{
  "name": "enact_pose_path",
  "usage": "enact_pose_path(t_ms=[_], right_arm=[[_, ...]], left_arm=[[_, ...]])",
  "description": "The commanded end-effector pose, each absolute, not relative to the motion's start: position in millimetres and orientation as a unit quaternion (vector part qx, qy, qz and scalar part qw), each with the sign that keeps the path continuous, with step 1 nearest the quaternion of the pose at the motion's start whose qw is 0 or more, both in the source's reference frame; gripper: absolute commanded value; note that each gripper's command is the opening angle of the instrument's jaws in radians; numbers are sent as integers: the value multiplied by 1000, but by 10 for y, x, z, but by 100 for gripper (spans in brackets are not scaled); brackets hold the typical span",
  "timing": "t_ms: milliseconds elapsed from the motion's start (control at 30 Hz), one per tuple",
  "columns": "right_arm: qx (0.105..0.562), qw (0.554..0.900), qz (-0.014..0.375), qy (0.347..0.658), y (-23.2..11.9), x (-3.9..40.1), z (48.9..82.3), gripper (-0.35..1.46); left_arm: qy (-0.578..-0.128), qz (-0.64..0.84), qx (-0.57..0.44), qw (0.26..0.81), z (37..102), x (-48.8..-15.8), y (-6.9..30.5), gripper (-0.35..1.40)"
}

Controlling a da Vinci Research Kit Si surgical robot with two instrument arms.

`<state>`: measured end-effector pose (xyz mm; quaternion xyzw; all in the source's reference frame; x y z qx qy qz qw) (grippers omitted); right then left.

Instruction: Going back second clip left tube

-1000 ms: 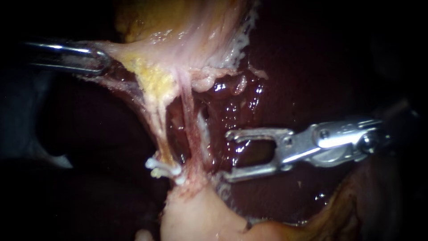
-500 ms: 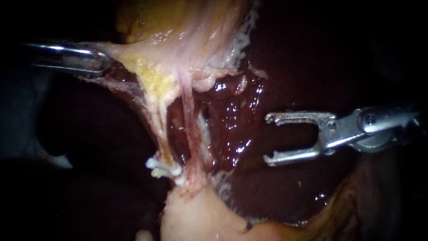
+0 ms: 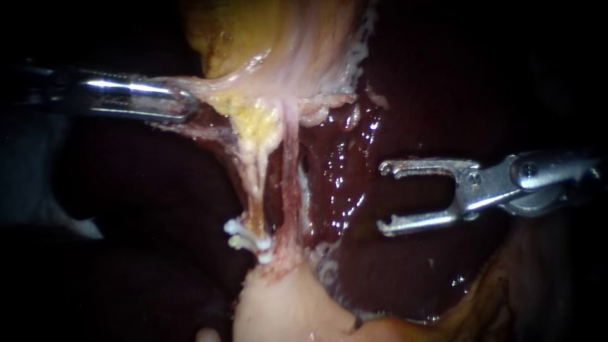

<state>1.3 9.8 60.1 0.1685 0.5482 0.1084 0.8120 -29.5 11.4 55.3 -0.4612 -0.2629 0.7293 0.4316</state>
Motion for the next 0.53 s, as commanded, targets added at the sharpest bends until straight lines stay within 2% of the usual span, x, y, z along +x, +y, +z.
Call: enact_pose_path(t_ms=[33, 533], right_arm=[[168, 812, 109, 548, 99, 13, 602, 50], [169, 811, 105, 549, 98, 13, 600, 50]], left_arm=[[-264, 730, -461, 430, 556, -299, 112, -35], [-264, 731, -460, 429, 559, -302, 111, -35]])
